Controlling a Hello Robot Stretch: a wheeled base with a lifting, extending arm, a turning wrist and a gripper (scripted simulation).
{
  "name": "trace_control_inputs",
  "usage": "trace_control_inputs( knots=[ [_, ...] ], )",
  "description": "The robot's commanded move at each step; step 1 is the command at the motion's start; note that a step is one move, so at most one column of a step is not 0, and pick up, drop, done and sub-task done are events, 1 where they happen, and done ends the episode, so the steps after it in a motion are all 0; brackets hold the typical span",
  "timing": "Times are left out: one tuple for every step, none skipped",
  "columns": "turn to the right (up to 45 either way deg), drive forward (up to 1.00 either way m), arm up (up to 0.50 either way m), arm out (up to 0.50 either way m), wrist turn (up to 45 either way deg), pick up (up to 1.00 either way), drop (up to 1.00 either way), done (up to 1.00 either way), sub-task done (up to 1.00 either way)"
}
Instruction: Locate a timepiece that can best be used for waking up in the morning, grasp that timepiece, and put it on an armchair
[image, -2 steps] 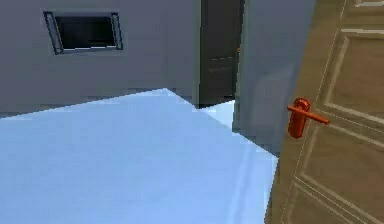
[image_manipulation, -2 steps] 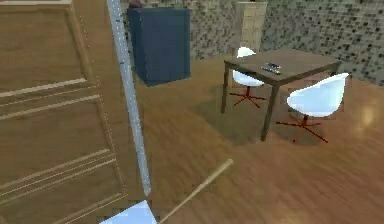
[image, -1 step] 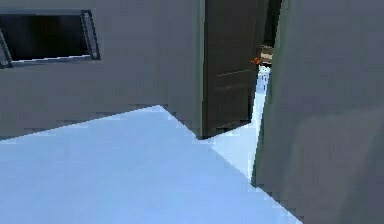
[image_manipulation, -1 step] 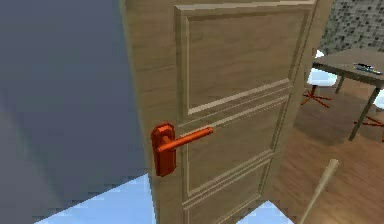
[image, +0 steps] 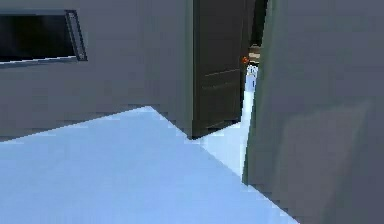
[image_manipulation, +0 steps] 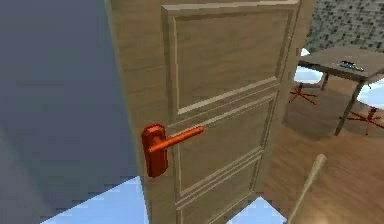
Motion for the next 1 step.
trace_control_inputs(
  knots=[
    [0.0,1.0,0.0,0.0,0.0,0.0,0.0,0.0,0.0]
  ],
)
